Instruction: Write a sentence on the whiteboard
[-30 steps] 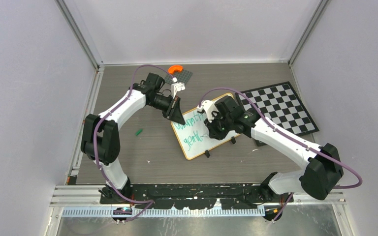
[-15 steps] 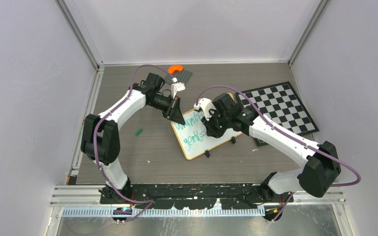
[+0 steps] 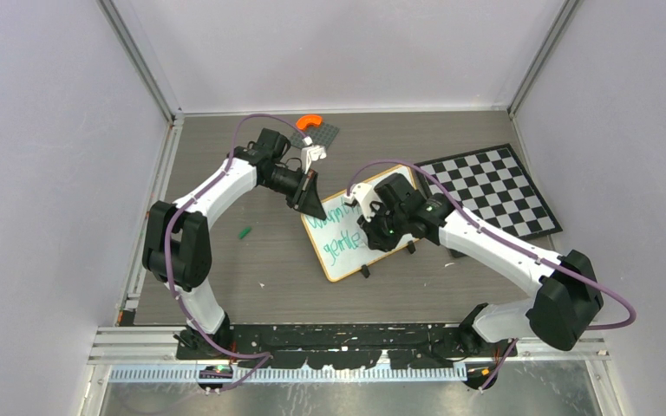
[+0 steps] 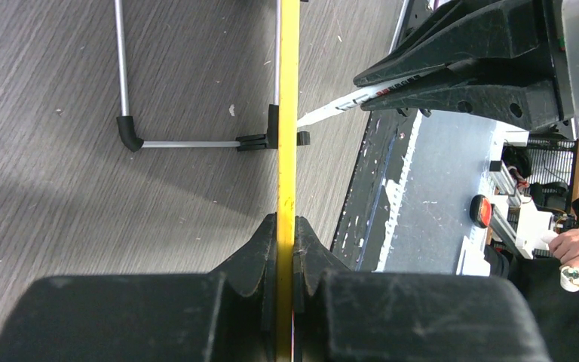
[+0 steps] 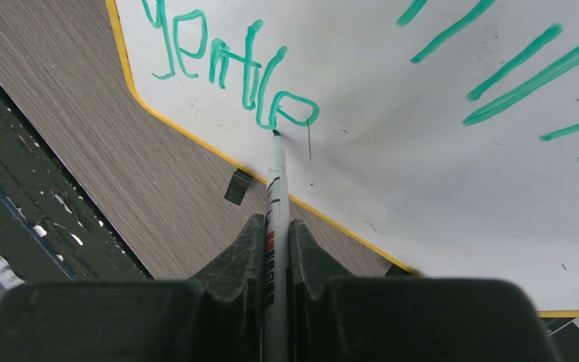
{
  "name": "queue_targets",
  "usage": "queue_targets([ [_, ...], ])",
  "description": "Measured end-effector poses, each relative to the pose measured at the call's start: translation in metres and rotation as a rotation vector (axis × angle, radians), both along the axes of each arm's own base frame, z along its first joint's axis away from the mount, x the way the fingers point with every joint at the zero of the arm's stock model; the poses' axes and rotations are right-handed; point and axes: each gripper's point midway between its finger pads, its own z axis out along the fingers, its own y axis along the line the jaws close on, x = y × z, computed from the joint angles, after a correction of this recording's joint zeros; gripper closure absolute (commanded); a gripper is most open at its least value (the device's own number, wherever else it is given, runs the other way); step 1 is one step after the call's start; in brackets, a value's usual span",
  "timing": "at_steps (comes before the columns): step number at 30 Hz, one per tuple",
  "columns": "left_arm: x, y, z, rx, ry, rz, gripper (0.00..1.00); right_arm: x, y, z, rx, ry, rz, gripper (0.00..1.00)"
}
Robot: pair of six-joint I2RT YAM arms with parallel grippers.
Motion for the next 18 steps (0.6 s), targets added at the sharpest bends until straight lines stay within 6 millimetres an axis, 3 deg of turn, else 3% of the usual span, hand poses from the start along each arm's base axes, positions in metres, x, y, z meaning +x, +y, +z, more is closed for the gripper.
queue_targets([
  [7,0.0,0.0,0.0,0.0,0.0,-0.001,1.0,0.001,-0.011,0.0,-0.016,0.013,-0.025,1.0],
  [18,0.0,0.0,0.0,0.0,0.0,-0.002,1.0,0.008,-0.028,0.024,0.032,-0.012,-0.082,1.0],
])
